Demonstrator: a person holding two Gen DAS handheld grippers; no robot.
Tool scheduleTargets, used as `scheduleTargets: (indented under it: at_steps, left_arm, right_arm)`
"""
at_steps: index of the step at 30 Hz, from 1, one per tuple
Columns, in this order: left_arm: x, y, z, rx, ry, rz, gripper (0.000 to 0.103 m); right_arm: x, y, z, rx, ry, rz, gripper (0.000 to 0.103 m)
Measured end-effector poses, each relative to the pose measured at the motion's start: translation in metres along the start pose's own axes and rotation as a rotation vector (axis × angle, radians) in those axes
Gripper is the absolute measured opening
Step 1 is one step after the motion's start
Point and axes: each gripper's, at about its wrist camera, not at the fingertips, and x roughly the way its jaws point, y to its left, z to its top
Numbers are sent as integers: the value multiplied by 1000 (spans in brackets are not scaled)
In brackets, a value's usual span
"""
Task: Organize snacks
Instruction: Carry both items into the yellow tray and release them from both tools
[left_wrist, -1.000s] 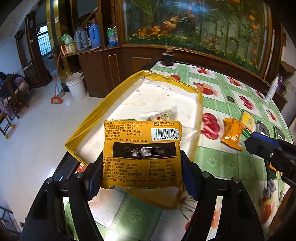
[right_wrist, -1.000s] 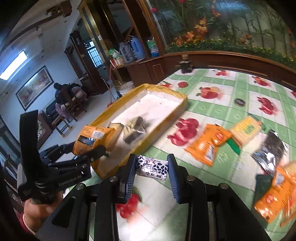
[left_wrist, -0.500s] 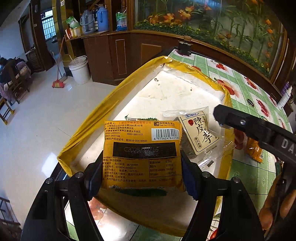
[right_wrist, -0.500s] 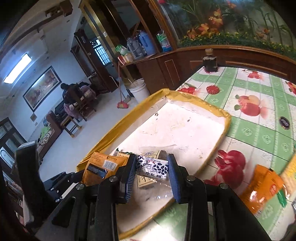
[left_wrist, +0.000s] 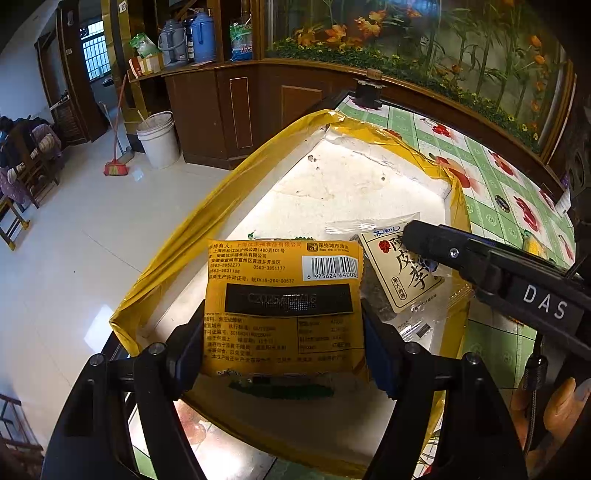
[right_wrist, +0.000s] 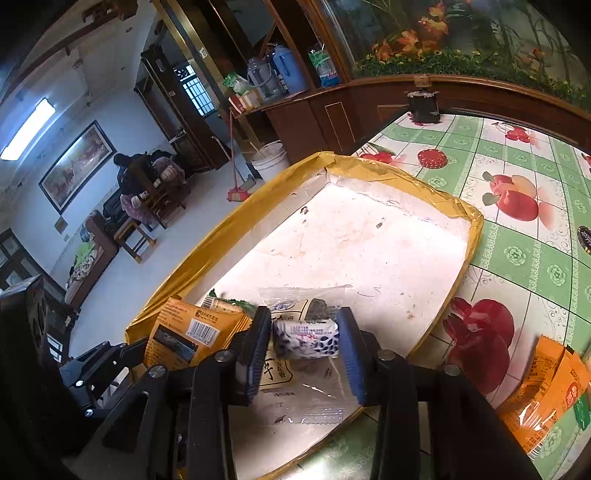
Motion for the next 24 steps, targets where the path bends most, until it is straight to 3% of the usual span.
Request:
scheduleTargets:
  at_steps: [5,13,24]
  left_arm:
    - [-7,2,2,-21,3,-11,76]
    - [-27,-2,0,-43,-31,-36,77]
    - [-55,-16,-5,-38,-86,-62,82]
  right_arm:
    - [-15,-9,-2,31,-27,3,52]
    - [-81,-25,-17,90,-118,13,59]
    - [-159,-39,-71,123,-173,-18,64]
